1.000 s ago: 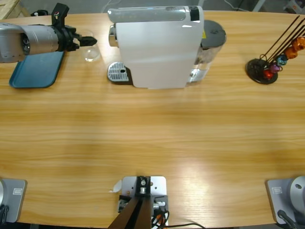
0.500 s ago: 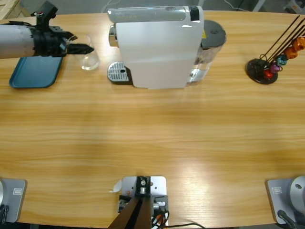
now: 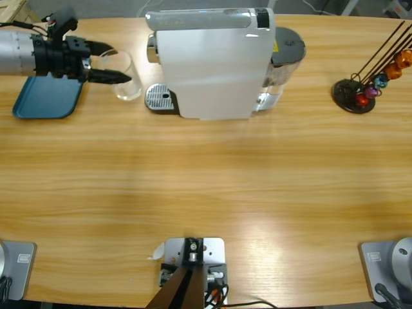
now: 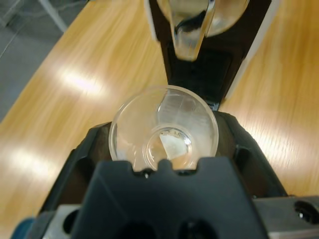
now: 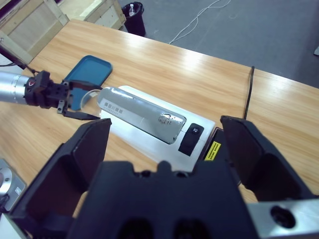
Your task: Pour coffee
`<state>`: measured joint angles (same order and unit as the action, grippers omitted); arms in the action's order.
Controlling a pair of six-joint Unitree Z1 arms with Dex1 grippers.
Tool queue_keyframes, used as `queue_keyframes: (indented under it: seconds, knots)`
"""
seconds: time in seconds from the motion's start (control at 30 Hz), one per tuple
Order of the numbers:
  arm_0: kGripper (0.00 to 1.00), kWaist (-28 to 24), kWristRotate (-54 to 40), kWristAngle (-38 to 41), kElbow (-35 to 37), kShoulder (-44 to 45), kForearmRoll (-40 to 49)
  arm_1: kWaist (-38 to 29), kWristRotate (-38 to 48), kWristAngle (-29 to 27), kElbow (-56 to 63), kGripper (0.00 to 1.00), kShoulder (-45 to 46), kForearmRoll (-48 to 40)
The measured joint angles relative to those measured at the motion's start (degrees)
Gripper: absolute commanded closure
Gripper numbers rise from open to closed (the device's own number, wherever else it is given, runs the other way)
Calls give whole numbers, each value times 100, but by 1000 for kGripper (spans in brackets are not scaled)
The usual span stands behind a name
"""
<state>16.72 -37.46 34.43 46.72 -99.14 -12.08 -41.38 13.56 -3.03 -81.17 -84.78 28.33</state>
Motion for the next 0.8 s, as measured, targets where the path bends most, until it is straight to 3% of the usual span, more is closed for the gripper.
queue_keyframes:
  seconds: [0.3,0.8]
  knots:
    - [736,98,-503,104,230,-474,0,0,0,0,30,0,0,-50]
    - [730,650,-309,85,578,-854,-1,1,0,0,169,0,0,-161]
